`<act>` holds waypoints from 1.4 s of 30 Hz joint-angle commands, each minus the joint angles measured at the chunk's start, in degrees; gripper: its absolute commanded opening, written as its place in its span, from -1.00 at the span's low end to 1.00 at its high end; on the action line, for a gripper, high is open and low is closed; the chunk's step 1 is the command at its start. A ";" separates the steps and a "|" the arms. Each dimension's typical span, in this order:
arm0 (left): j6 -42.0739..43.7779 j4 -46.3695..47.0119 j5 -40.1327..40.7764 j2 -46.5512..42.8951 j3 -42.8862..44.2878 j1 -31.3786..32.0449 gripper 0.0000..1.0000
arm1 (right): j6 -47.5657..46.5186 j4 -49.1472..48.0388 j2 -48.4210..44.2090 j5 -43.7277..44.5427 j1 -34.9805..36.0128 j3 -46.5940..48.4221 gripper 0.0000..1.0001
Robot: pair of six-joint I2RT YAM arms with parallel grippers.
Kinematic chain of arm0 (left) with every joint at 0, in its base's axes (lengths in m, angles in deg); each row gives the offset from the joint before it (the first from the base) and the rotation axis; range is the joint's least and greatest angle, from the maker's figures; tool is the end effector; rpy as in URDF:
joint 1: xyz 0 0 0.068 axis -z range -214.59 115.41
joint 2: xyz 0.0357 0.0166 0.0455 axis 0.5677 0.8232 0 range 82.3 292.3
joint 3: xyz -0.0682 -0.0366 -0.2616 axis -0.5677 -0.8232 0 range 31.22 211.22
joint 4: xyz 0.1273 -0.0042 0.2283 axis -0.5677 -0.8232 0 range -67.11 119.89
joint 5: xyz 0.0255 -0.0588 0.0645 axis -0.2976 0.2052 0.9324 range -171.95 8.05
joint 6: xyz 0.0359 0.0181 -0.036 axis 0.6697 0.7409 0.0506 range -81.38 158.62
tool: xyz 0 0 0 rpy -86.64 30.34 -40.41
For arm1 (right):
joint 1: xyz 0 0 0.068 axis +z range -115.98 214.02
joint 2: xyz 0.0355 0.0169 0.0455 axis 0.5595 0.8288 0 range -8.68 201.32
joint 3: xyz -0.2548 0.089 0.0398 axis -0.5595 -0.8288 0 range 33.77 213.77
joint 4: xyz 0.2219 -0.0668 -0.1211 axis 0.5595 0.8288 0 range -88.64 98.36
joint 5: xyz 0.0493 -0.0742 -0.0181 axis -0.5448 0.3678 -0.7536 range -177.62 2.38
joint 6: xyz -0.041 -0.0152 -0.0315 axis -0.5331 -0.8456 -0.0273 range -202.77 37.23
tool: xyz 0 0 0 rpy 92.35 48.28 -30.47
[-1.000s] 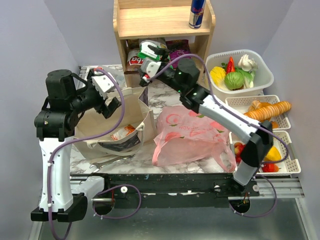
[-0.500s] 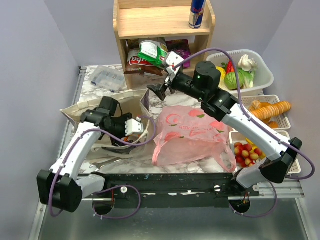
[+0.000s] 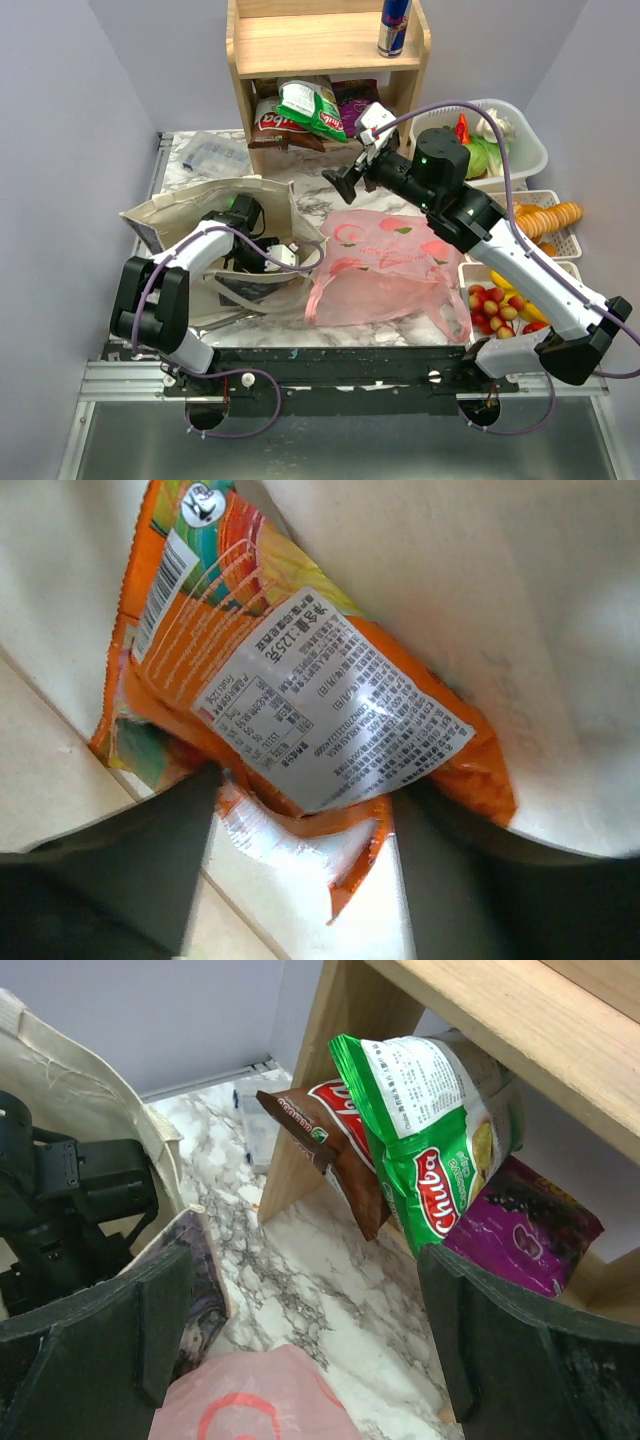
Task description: Untie the knot of the grocery bags and take out the mixed food
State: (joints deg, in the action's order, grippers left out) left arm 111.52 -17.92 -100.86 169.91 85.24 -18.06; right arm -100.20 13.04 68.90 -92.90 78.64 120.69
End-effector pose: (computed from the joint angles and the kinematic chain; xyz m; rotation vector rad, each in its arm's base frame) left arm 0.2482 -0.0857 0.1852 2.0219 1.9914 -0.3159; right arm 0.2145 0.2162 0.4658 -0.9008 1.3578 0.4402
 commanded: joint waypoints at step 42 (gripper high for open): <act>-33.95 -28.83 -46.75 -18.48 53.88 1.21 -1.00 | -25.42 10.47 -7.05 -29.22 0.84 -2.03 1.00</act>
State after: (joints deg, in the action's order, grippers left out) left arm 75.35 -38.45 -142.07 148.67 136.02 -21.86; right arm -108.48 22.13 66.04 -118.39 79.08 122.04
